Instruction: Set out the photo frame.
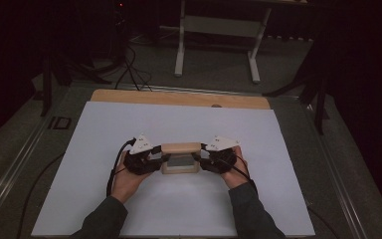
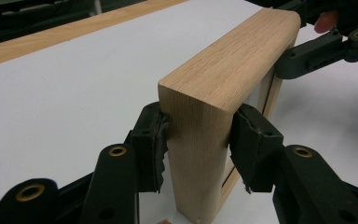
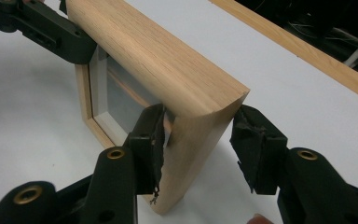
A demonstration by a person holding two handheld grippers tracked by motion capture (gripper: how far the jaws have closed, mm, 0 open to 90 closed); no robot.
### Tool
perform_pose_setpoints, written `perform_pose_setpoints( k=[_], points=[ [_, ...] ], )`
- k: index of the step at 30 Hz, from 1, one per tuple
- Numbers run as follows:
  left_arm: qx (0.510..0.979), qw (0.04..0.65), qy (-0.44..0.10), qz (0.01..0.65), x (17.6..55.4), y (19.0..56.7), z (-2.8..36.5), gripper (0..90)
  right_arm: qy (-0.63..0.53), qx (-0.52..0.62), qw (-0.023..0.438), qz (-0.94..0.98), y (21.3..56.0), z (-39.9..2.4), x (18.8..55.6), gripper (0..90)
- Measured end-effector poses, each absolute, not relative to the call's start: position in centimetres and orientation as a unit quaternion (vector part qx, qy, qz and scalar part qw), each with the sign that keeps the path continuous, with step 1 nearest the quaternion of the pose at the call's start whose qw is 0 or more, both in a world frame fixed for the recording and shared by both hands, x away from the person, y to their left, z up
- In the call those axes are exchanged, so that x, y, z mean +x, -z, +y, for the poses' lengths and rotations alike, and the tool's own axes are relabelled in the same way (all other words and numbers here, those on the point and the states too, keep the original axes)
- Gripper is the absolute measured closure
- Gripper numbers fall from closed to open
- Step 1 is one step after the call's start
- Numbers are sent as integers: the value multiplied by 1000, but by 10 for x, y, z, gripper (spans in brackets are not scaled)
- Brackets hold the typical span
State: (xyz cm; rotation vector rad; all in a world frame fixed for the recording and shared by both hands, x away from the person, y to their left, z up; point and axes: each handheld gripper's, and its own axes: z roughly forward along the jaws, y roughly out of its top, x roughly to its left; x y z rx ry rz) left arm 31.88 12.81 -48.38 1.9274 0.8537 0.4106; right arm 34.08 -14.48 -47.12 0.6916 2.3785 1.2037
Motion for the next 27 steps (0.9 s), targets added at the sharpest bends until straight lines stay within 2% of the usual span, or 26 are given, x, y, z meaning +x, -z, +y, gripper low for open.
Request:
perform_pose_setpoints(
  k=[27],
  points=[
    [775,486,-162,370,349,486,134,511,-443,282,186,830,473,-134,361,554]
  ],
)
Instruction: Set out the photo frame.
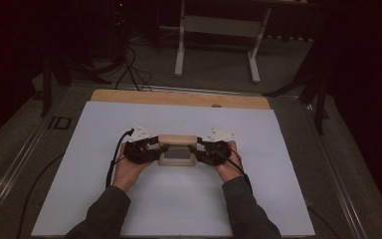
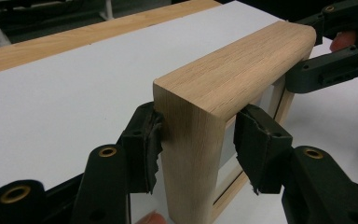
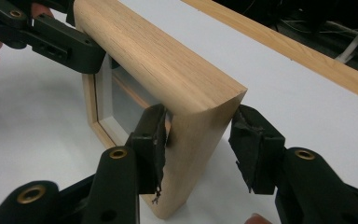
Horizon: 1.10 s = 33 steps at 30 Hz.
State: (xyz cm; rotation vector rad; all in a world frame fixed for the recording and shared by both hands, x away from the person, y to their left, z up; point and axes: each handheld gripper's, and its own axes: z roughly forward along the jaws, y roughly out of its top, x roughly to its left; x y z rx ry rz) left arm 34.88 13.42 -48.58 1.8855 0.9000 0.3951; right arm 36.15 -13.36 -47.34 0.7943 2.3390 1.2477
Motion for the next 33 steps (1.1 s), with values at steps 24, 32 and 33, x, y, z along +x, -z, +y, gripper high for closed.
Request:
perform_pose_setpoints(
  k=[24,32,33],
  points=[
    [760,500,-150,387,365,491,128,503,-454,309,178,816,477,-138,376,536],
    [749,507,-142,402,368,494,128,481,-450,315,172,818,480,-136,379,492],
    [748,507,-141,404,368,494,128,477,-450,316,171,818,481,-136,380,484]
  ],
)
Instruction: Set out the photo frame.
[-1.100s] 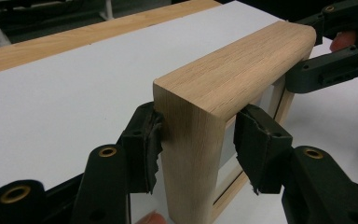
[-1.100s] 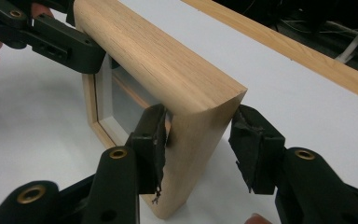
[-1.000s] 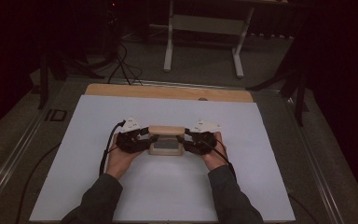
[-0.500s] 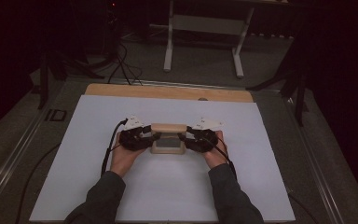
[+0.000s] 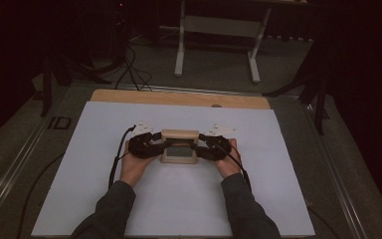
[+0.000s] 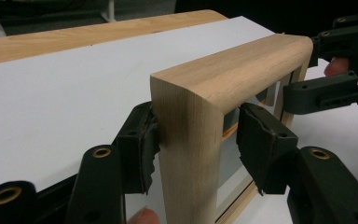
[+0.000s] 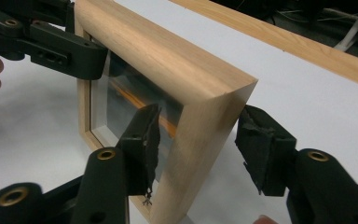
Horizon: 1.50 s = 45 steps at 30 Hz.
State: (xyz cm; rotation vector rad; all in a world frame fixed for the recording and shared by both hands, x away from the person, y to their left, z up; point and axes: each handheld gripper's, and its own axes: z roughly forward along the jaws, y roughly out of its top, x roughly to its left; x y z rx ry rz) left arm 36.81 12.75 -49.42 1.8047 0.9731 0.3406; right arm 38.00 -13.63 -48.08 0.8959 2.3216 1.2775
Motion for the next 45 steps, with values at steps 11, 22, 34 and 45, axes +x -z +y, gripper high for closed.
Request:
perform_pose_setpoints(
  k=[11,22,34,45],
  points=[
    [746,499,-132,421,370,499,128,414,-454,330,156,813,484,-140,383,431],
    [747,491,-127,429,361,502,140,383,-450,330,154,816,482,-145,379,397],
    [753,474,-140,434,340,499,164,383,-440,332,161,819,479,-166,368,383],
    [762,409,-174,471,317,501,192,384,-422,345,174,820,483,-205,345,359]
  ],
)
